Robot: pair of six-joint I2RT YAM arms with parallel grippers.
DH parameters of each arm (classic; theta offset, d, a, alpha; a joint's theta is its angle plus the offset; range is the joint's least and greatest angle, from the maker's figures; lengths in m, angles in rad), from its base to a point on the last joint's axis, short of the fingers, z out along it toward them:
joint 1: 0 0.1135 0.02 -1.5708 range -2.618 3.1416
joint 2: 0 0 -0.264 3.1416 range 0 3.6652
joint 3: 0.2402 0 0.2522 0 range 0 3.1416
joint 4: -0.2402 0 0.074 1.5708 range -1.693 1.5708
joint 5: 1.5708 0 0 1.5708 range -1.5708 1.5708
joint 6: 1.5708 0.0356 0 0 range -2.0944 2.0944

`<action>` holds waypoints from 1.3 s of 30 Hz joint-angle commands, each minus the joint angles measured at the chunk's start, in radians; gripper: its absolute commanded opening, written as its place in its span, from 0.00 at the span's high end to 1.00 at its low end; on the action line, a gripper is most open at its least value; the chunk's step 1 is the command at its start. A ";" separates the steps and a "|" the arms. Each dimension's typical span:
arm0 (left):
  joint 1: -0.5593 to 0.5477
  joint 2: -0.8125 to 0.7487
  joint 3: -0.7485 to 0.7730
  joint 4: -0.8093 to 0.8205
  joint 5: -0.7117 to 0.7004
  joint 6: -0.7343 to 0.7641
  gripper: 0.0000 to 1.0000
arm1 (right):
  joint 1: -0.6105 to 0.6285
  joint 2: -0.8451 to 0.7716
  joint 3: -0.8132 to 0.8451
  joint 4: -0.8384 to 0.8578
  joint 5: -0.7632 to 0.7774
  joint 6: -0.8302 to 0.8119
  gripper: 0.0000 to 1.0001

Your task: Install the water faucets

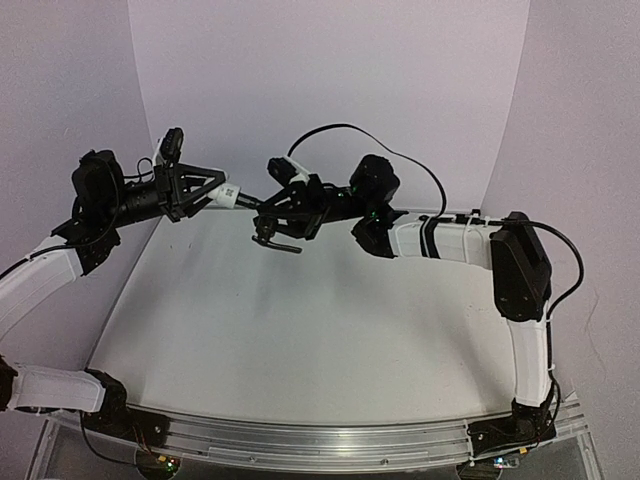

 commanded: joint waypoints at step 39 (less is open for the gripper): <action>-0.002 -0.031 0.080 -0.163 -0.127 0.088 1.00 | 0.554 -0.236 -0.052 -0.781 2.091 -2.368 0.02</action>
